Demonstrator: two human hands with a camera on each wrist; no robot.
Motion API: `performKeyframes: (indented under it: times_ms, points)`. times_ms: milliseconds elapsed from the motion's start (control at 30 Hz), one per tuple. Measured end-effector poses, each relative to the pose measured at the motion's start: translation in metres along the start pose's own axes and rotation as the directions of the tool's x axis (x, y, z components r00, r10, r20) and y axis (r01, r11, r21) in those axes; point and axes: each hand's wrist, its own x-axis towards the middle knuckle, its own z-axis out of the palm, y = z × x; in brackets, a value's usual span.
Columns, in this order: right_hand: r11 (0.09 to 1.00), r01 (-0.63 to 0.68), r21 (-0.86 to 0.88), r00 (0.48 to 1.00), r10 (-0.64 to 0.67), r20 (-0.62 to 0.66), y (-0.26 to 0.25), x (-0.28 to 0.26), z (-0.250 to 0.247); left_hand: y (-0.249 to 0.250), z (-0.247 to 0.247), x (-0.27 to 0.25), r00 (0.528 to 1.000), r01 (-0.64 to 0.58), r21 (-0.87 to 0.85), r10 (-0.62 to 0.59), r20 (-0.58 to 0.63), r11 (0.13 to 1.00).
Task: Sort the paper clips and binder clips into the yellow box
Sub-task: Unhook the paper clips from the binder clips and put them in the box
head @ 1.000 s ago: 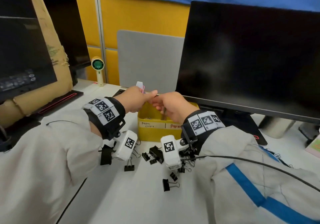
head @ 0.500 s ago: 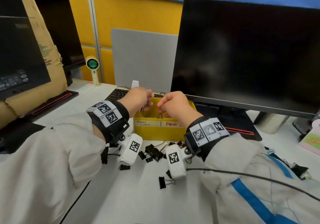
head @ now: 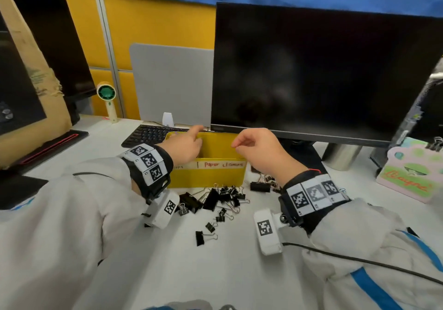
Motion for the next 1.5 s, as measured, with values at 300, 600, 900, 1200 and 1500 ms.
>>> performKeyframes:
  times_ms: [300, 600, 900, 1200, 1500]
  points:
    - [0.979, -0.201, 0.002, 0.974, 0.2, -0.107, 0.067, -0.074, -0.077, 0.089, 0.032, -0.013, 0.969, -0.077, 0.109, 0.1, -0.225, 0.991]
    - [0.927, -0.314, 0.206, 0.922, 0.349, -0.167, 0.119, -0.127, -0.097, 0.134, 0.077, -0.02, 0.987, -0.098, -0.771, 0.161, 0.006, 0.63]
    - [0.909, -0.415, 0.032, 0.908, 0.416, -0.053, 0.14, -0.131, -0.1, 0.167, 0.13, -0.032, 0.923, 0.015, -0.672, 0.248, 0.294, 0.74]
    - [0.911, -0.39, -0.136, 0.918, 0.396, 0.022, 0.145, -0.127, -0.087, 0.175, 0.145, -0.03, 0.845, -0.262, -0.417, 0.416, 0.335, 0.87]
    - [0.883, -0.441, -0.16, 0.891, 0.452, 0.038, 0.141, -0.127, -0.089, 0.192, 0.15, -0.032, 0.845, -0.433, -0.052, 0.426, 0.322, 0.9]
